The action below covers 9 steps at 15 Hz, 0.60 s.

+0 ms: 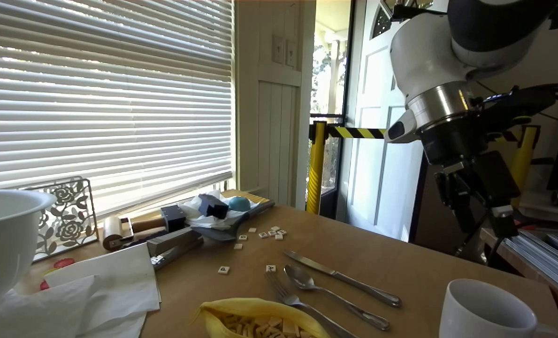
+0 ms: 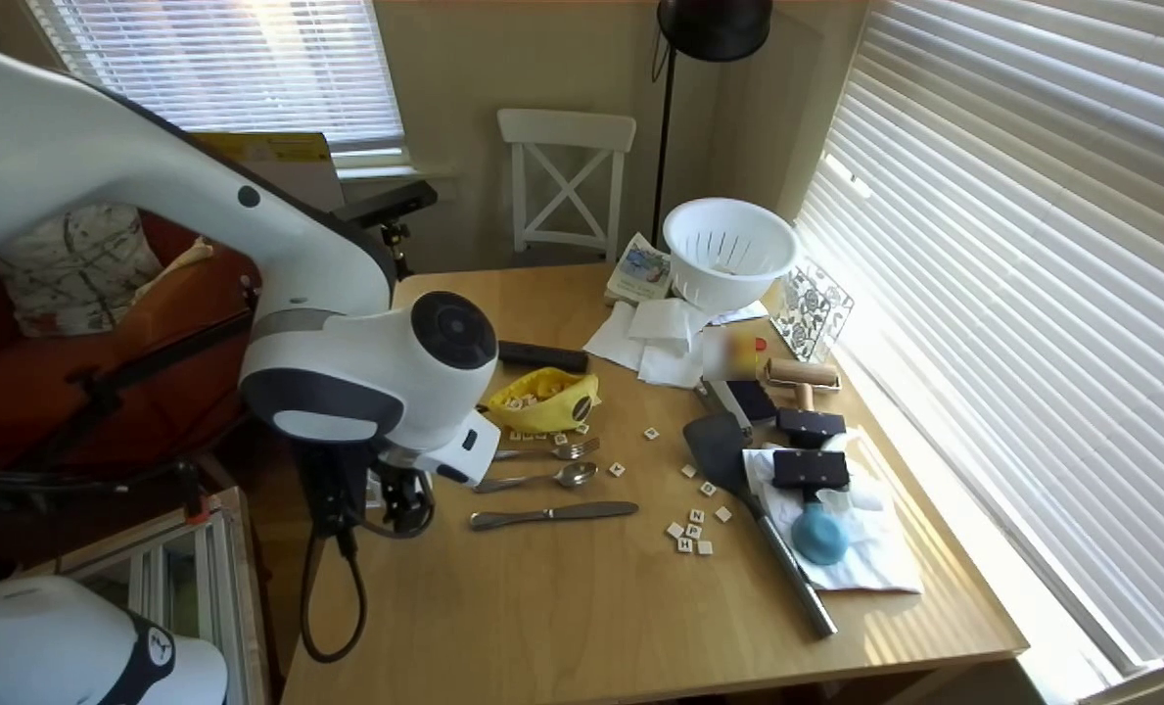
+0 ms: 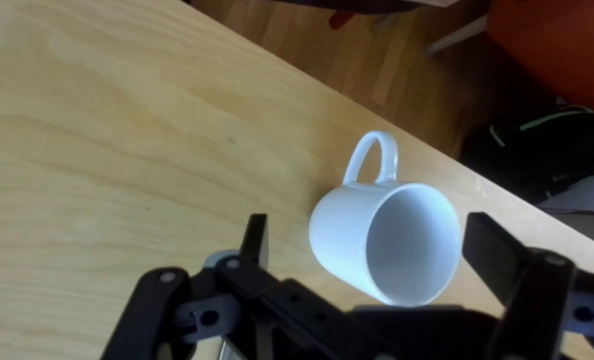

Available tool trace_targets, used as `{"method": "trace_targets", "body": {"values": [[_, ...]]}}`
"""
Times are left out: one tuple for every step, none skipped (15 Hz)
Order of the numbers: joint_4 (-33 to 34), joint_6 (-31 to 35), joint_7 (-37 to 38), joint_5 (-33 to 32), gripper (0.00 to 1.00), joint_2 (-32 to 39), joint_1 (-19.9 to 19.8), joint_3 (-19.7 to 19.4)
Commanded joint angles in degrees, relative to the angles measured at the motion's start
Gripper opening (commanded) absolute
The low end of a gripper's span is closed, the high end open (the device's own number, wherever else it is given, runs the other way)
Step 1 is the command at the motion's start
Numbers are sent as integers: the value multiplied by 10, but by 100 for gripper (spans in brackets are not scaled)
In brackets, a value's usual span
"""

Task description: Move the white mug forward

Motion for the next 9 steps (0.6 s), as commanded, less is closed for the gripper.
{"method": "trace_targets", "body": {"values": [[1,-1,-4,2,100,0,1,3],[1,-1,-6,3,100,0,2,4],[1,-1,-8,3,100,0,2,4],[1,-1,-9,3,100,0,2,3],[5,9,-7,5,100,10,4,6],[7,25,-12,14,100,17,8,8],[8,48,-11,17,100,24,12,13],[9,69,-12,17,100,29,15,18],[10,83,-16,18,100,37,20,22]]}}
